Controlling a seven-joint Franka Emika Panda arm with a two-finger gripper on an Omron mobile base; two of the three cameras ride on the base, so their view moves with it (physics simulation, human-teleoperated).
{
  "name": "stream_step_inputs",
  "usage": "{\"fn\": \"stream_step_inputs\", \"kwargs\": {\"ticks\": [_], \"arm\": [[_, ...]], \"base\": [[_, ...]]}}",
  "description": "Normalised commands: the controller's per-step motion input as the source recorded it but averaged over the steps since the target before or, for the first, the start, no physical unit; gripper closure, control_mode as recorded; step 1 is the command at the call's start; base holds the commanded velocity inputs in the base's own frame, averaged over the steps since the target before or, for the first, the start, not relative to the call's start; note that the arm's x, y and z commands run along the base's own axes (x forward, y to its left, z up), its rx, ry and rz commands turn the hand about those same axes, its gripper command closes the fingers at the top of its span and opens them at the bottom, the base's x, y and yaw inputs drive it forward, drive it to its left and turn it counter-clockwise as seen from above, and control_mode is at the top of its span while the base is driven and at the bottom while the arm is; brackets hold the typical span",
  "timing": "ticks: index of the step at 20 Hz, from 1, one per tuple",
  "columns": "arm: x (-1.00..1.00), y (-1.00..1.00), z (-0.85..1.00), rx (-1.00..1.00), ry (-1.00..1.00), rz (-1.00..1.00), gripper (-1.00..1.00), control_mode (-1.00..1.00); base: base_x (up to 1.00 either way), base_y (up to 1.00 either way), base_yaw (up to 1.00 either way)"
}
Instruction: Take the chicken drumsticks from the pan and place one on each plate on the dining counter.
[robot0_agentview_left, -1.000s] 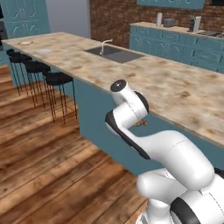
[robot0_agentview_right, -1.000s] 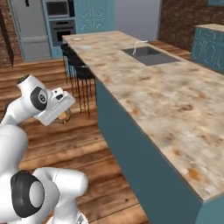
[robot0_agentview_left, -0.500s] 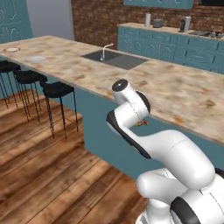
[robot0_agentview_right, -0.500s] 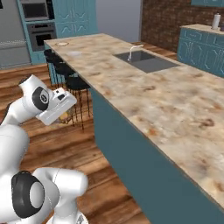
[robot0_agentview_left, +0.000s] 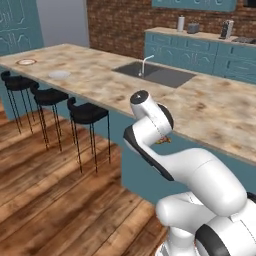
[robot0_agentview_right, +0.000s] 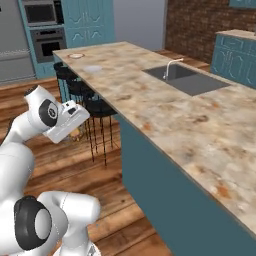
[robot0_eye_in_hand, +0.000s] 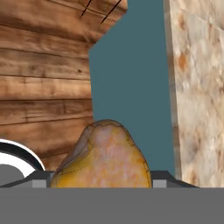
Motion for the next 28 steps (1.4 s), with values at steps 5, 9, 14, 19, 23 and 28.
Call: {"fn": "stream_step_inputs", "kwargs": {"ticks": [5, 9, 14, 19, 23, 28], "arm": [[0.00, 0.00, 0.00, 0.00, 0.00, 0.00, 1.00, 1.00], [0.00, 0.00, 0.00, 0.00, 0.00, 0.00, 1.00, 1.00], [0.00, 0.00, 0.00, 0.00, 0.00, 0.00, 1.00, 1.00], [0.00, 0.00, 0.00, 0.00, 0.00, 0.00, 1.00, 1.00], [0.00, 0.00, 0.00, 0.00, 0.00, 0.00, 1.00, 1.00], [0.00, 0.00, 0.00, 0.00, 0.00, 0.00, 1.00, 1.00]], "base": [[0.93, 1.00, -0.10], [0.95, 1.00, -0.14], [0.98, 1.00, -0.16], [0.97, 1.00, -0.14], [1.00, 1.00, -0.11], [1.00, 1.00, -0.15]]}}
